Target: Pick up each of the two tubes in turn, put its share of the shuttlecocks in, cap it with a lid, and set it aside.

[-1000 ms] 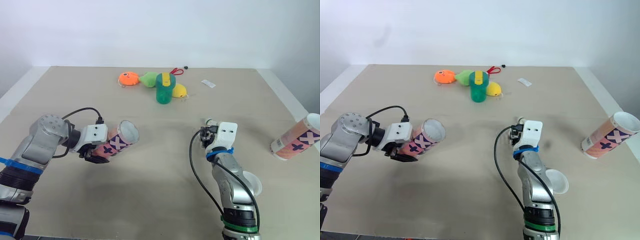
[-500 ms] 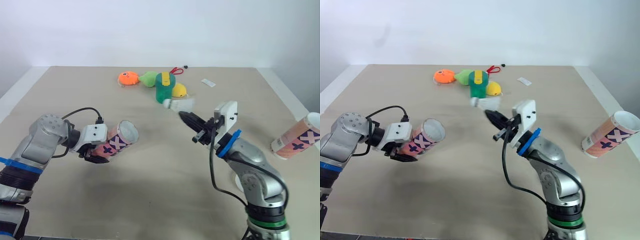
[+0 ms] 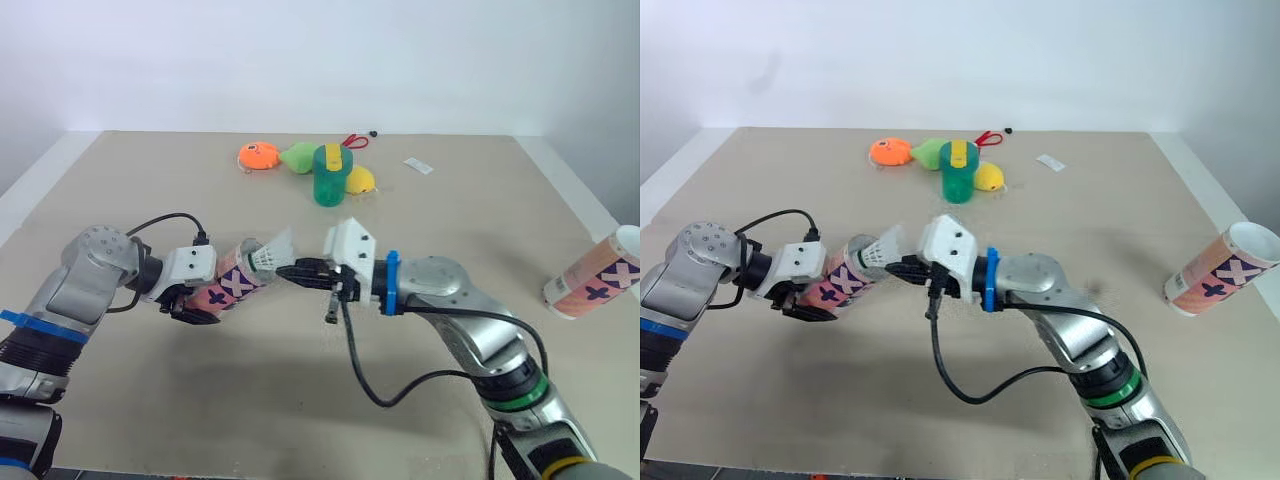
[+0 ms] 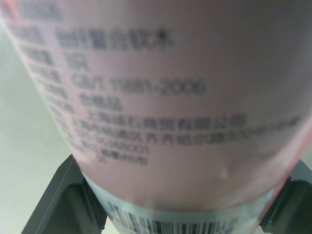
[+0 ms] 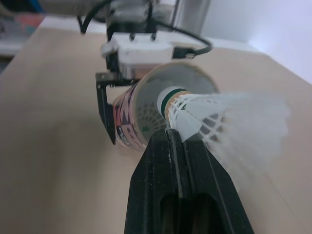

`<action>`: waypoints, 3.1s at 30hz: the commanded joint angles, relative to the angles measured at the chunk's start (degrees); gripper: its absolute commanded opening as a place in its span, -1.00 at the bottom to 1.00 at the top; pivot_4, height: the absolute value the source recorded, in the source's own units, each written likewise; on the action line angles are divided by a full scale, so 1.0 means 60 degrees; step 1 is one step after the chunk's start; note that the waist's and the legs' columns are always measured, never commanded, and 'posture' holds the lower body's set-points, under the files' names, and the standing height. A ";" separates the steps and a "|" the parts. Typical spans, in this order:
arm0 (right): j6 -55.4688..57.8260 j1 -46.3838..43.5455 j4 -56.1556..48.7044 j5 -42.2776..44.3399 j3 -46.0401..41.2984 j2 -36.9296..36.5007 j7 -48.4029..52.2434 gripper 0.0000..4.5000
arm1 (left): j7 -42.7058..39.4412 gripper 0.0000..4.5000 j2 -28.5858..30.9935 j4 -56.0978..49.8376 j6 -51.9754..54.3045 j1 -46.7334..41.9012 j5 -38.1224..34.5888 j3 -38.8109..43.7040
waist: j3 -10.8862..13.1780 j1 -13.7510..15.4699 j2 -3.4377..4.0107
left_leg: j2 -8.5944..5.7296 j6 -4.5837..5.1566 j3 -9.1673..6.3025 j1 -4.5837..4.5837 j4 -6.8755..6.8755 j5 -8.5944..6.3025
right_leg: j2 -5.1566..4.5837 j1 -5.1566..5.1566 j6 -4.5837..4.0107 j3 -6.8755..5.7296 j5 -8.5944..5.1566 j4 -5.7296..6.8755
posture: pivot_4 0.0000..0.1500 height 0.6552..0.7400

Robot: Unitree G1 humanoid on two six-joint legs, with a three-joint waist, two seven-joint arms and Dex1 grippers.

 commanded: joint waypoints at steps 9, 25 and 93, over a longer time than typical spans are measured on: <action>0.0471 -0.1597 0.0520 0.1196 -0.1291 0.0201 0.0925 0.13 | 0.0201 0.44 -0.0157 -0.0032 0.0057 0.0330 0.0045 -0.0379 | 0.0000 0.0002 -0.0001 | 0.0001 0.0005 -0.0006 -0.0018 0.0004 0.0010 | -0.0002 0.0006 -0.0002 -0.0009 0.0017 0.0003 | 1.00 1.00; -0.3021 -0.4212 0.5657 -0.2406 0.1992 0.2150 0.3031 -0.96 | 0.0401 0.44 -0.0140 -0.0433 0.0346 0.0671 -0.0012 -0.0170 | -0.0004 -0.0018 0.0008 | 0.0014 0.0006 0.0005 -0.0041 0.0001 0.0016 | 0.0022 -0.0026 -0.0046 -0.0025 0.0032 0.0010 | 1.00 1.00; -0.0375 0.7095 0.2248 -0.0309 -0.6344 -0.5916 0.3241 -0.60 | 0.5824 0.44 -0.5964 0.1007 -0.2961 0.2964 -0.1606 -0.0283 | 0.0030 0.0187 -0.0097 | -0.0076 0.0037 -0.0045 -0.0043 0.0029 0.0067 | -0.0045 0.0044 0.0055 -0.0034 0.0085 -0.0034 | 1.00 1.00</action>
